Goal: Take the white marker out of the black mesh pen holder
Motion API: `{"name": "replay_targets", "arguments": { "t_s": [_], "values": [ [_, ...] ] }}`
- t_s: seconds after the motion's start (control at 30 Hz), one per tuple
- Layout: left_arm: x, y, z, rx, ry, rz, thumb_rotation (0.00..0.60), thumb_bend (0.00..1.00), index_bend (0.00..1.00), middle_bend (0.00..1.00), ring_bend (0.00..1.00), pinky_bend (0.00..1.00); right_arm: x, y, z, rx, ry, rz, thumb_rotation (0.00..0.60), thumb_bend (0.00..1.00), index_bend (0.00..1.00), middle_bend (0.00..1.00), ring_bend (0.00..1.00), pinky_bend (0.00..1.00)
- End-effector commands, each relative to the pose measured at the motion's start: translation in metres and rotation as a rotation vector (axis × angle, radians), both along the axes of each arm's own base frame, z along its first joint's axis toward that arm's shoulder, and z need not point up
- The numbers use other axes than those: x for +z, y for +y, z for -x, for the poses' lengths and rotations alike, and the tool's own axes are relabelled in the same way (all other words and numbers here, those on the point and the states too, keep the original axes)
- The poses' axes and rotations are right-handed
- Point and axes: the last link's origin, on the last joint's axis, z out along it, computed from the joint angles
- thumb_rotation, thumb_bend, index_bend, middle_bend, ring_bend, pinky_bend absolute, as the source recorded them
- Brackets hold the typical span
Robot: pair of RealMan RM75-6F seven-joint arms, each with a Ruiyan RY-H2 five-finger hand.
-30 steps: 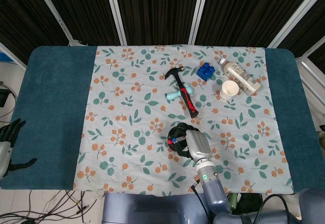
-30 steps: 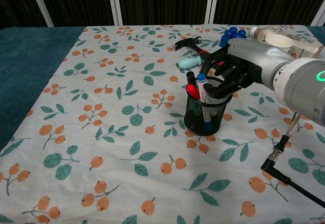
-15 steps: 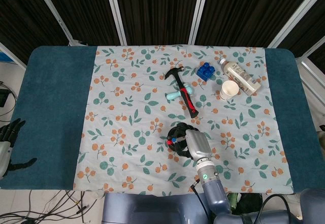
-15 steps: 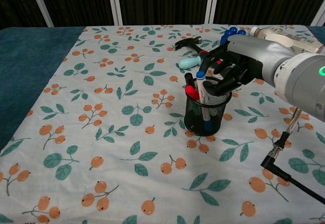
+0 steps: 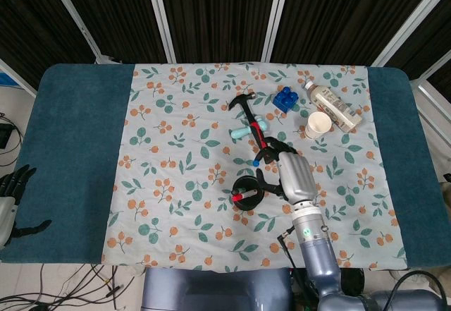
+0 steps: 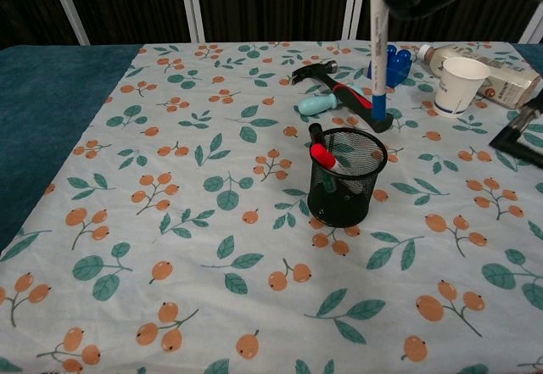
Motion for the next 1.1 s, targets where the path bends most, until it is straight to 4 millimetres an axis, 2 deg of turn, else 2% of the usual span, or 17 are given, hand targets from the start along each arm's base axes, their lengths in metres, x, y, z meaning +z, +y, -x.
{"name": "replay_targets", "arguments": {
  "t_s": [0.03,0.2,0.37,0.53,0.67,0.7,0.77,0.87,1.1],
  "values": [
    [0.0,0.0,0.0,-0.001,0.001,-0.001,0.6,0.0,0.0,0.0,0.0,0.0,0.027,-0.002,0.018,-0.034,0.019,0.047,0.6,0.58,0.56,0.23,0.22,0.24],
    [-0.001,-0.001,-0.001,-0.004,0.004,0.002,0.6,0.0,0.0,0.0,0.0,0.0,0.03,0.001,0.053,-0.09,0.075,0.029,0.6,0.58,0.56,0.23,0.22,0.24],
    [-0.002,-0.001,-0.002,-0.011,0.011,0.003,0.6,0.0,0.0,0.0,0.0,0.0,0.016,0.004,0.089,-0.15,0.145,-0.009,0.6,0.58,0.56,0.23,0.22,0.24],
    [-0.002,-0.001,-0.001,-0.005,0.009,0.004,0.6,0.0,0.0,0.0,0.0,0.0,-0.003,0.007,0.104,-0.168,0.194,-0.056,0.6,0.57,0.54,0.23,0.22,0.24],
    [-0.002,-0.001,-0.001,-0.004,0.009,0.001,0.6,0.0,0.0,0.0,0.0,0.0,-0.017,0.005,0.106,-0.162,0.224,-0.069,0.6,0.44,0.17,0.14,0.2,0.24],
    [-0.001,-0.001,-0.001,-0.003,0.008,0.001,0.6,0.0,0.0,0.0,0.0,0.0,-0.019,0.005,0.106,-0.163,0.221,-0.071,0.6,0.4,0.09,0.13,0.19,0.24],
    [-0.001,-0.001,-0.001,-0.001,0.008,0.001,0.6,0.0,0.0,0.0,0.0,0.0,-0.022,0.004,0.104,-0.158,0.224,-0.069,0.6,0.35,0.02,0.11,0.18,0.24],
    [-0.001,-0.001,-0.001,-0.001,0.009,0.001,0.6,0.0,0.0,0.0,0.0,0.0,-0.021,0.003,0.103,-0.14,0.248,-0.052,0.6,0.31,0.0,0.1,0.17,0.24],
    [0.0,-0.002,-0.001,-0.004,0.012,-0.002,0.6,0.0,0.0,0.0,0.0,0.0,-0.009,0.013,0.108,-0.084,0.301,0.0,0.6,0.3,0.0,0.09,0.14,0.24]
  ]
}}
